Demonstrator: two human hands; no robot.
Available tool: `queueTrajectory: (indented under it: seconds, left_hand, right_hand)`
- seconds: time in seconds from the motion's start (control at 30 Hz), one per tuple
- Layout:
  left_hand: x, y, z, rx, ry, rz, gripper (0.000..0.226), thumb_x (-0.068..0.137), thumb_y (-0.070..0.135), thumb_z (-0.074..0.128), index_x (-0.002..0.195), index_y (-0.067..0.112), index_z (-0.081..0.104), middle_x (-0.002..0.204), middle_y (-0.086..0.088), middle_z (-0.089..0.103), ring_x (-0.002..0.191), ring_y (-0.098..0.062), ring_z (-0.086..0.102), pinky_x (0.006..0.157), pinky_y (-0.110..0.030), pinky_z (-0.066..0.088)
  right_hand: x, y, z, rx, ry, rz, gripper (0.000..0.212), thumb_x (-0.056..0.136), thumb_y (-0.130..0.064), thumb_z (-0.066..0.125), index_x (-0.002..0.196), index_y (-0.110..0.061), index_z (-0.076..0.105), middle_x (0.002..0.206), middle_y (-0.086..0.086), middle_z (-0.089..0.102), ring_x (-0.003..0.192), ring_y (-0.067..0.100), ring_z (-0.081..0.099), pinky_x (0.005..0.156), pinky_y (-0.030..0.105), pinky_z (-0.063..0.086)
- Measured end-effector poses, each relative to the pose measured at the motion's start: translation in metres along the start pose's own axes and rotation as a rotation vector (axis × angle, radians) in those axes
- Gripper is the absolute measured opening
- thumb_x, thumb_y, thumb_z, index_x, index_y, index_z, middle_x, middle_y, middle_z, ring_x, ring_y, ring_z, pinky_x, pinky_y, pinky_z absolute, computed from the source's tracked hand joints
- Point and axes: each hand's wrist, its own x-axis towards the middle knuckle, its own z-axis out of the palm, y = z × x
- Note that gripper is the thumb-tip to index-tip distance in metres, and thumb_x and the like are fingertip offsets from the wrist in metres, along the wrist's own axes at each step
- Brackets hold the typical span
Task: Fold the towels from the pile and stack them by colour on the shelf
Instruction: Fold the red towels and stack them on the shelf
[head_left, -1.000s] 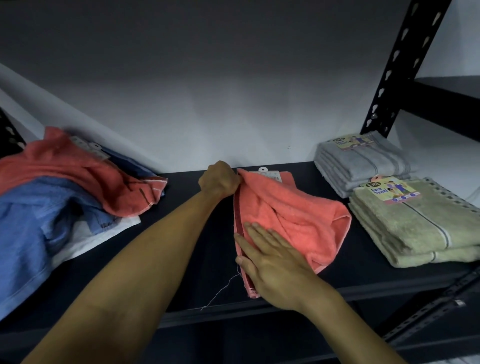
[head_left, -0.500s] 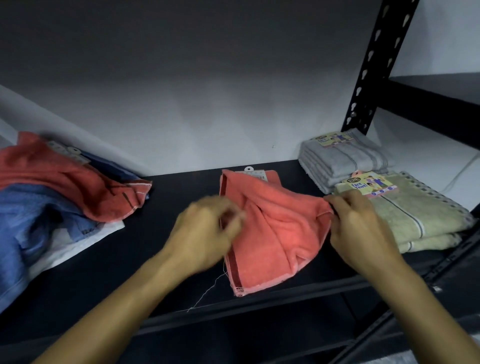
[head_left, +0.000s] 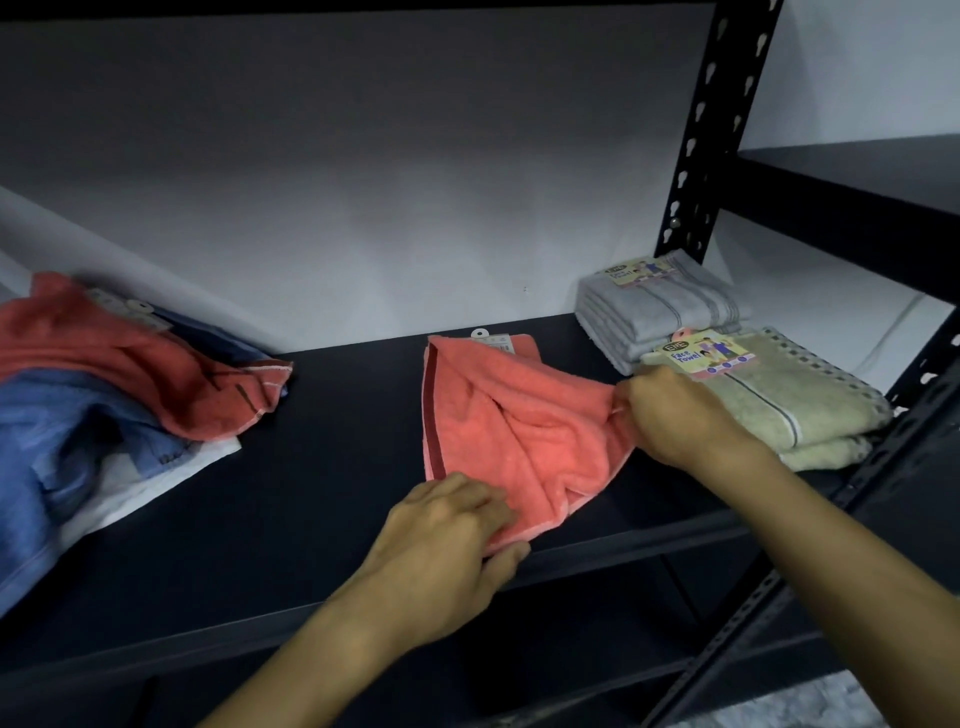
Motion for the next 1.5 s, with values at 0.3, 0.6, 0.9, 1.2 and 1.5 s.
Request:
queueTrajectory:
  seconds: [0.3,0.6,0.9,1.2,1.5]
  left_hand:
    - [0.007,0.001,-0.011,-0.024,-0.073,0.006,0.039,0.094,0.053,0.043,0.115,0.031,0.067,0.109,0.015,0.065,0.104,-0.005,0.058,0.083,-0.023,0.049]
    - [-0.010,-0.023,-0.017,0.064,-0.030,-0.047,0.028,0.082,0.055,0.056,0.096,0.037,0.073,0.094,0.022,0.067,0.087,0.001,0.064,0.058,-0.018,0.052]
    - [-0.017,-0.024,-0.011,0.063,0.007,-0.071,0.032,0.086,0.053,0.052,0.101,0.034,0.073,0.099,0.019,0.068,0.092,-0.003,0.065,0.061,-0.021,0.053]
    - [-0.024,-0.021,-0.003,0.000,0.077,-0.079,0.040,0.090,0.053,0.041,0.101,0.035,0.075,0.103,0.021,0.068,0.096,0.001,0.064,0.071,-0.013,0.048]
    - [-0.025,-0.020,0.000,-0.002,0.107,-0.093,0.040,0.090,0.051,0.042,0.100,0.033,0.076,0.104,0.019,0.068,0.097,0.000,0.064,0.075,-0.013,0.043]
  right_hand:
    - [-0.023,0.003,-0.031,0.707,0.194,0.440,0.013,0.091,-0.004,0.046,0.097,-0.011,0.055,0.058,0.011,0.067,0.049,0.017,0.059,0.039,0.013,0.038]
    - [-0.035,-0.011,-0.003,0.614,0.145,0.413,0.011,0.093,-0.008,0.049,0.100,-0.003,0.055,0.077,0.020,0.069,0.065,0.035,0.067,0.055,0.034,0.052]
    - [-0.044,-0.007,0.021,-0.083,0.206,-0.182,0.030,0.059,0.001,0.080,0.082,-0.011,0.065,0.083,0.007,0.059,0.072,0.028,0.061,0.033,0.029,0.042]
    - [-0.055,-0.008,-0.003,0.587,0.416,0.128,0.012,0.100,-0.007,0.041,0.110,-0.011,0.045,0.080,0.010,0.059,0.065,0.035,0.058,0.054,0.041,0.046]
    - [-0.050,-0.012,0.012,0.595,0.408,0.236,0.023,0.091,-0.001,0.053,0.113,-0.007,0.055,0.097,0.012,0.062,0.079,0.033,0.062,0.074,0.041,0.052]
